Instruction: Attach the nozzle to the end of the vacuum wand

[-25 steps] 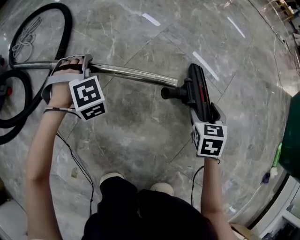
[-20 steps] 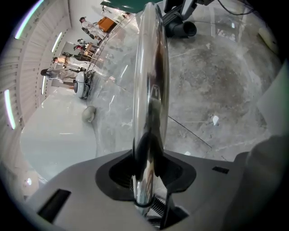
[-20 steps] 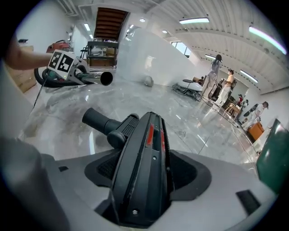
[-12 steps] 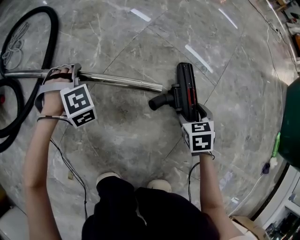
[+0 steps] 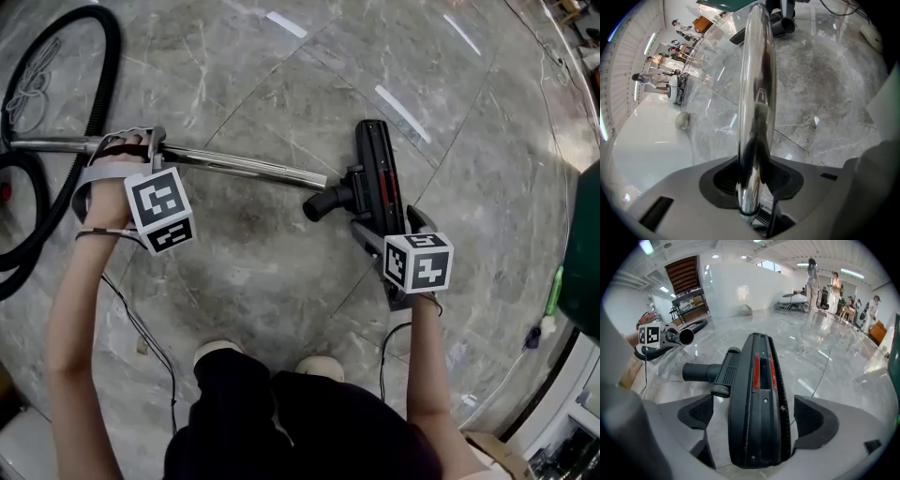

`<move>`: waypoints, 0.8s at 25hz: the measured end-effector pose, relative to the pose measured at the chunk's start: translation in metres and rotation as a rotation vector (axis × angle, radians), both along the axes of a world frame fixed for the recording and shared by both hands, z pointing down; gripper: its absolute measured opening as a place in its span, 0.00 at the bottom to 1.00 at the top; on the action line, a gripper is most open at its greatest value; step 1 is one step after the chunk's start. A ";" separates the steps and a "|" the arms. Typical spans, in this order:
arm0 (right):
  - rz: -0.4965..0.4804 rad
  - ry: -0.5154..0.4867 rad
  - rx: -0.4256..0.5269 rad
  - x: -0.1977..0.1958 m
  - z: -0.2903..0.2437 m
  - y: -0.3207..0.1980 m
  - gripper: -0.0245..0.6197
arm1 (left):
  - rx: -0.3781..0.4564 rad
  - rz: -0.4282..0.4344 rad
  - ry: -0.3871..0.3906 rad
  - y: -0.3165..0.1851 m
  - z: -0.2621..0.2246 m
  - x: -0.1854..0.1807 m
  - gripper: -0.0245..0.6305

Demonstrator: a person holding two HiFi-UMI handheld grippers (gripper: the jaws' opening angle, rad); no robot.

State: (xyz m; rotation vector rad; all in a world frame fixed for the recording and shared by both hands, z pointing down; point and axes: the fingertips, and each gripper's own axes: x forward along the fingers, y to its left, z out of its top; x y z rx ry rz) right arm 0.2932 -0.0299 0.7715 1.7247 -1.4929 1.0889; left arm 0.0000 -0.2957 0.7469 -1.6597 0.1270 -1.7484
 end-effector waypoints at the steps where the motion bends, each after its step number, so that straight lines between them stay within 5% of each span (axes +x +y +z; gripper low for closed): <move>1: 0.003 -0.032 -0.022 0.000 0.006 0.001 0.83 | -0.002 0.000 -0.003 0.000 0.000 0.000 0.25; 9: -0.265 -0.025 -0.278 0.003 0.029 0.012 0.82 | -0.037 0.012 -0.042 0.002 0.005 -0.001 0.25; 15: -0.117 -0.028 -0.173 0.012 0.023 0.003 0.68 | -0.104 0.021 -0.132 0.010 0.014 -0.009 0.25; 20: 0.043 -0.017 -0.077 0.021 0.021 0.002 0.67 | -0.229 0.016 -0.273 0.029 0.016 -0.021 0.25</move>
